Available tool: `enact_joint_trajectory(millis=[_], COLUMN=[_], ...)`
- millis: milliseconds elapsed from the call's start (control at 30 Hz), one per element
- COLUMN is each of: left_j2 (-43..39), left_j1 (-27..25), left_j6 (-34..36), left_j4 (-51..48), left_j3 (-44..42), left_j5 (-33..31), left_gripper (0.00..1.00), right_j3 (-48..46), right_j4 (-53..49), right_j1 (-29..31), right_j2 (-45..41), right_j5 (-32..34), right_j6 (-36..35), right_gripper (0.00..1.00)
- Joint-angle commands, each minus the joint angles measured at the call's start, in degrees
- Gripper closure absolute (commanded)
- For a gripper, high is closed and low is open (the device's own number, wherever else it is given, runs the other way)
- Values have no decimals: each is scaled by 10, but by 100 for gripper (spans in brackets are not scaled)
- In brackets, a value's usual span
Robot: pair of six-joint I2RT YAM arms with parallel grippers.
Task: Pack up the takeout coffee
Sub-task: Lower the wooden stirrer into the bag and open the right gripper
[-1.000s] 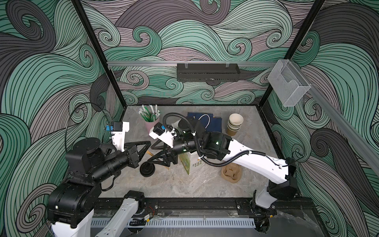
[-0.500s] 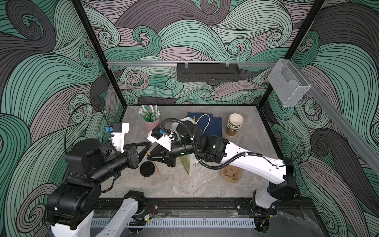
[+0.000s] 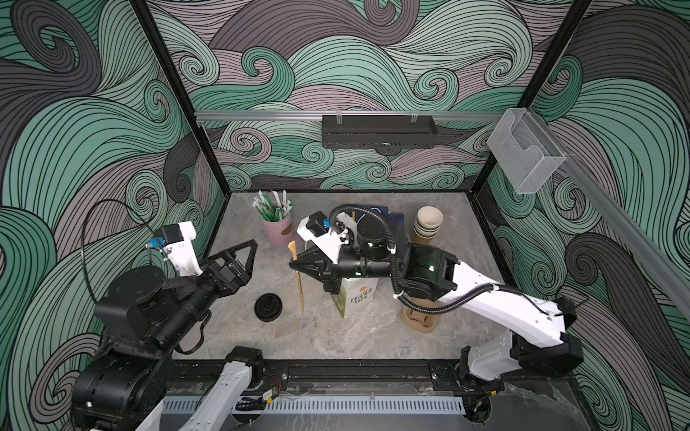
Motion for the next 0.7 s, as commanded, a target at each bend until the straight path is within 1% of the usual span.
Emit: enact_joint_trajectory(millis=[0, 100, 167, 233, 300, 367, 467, 667], left_j2=[-19, -24, -25, -28, -31, -34, -36, -39], left_j1=[-2, -2, -2, -2, -2, -1, -2, -1], left_j6=[-32, -39, -45, -51, -57, -62, -67, -69], left_j4=[23, 35, 42, 52, 62, 69, 76, 74], left_j3=[-47, -91, -112, -134, -156, -172, -191, -204], left_j5=[-99, -86, -80, -70, -63, -61, -56, -53], left_gripper=[21, 21, 21, 21, 21, 21, 22, 22], right_j3=[48, 81, 80, 72, 75, 89, 132, 198], right_j4=[-72, -113, -122, -137, -166, -200, -262, -371], right_j1=[-20, -41, -62, -91, -113, -129, -148, -154], right_j2=[-22, -24, -30, -32, -20, 2, 55, 151], right_j5=[155, 241, 278, 290, 293, 284, 243, 135], right_j6=[-10, -1, 25, 49, 59, 59, 64, 87], right_gripper=[89, 89, 89, 90, 90, 89, 89, 88])
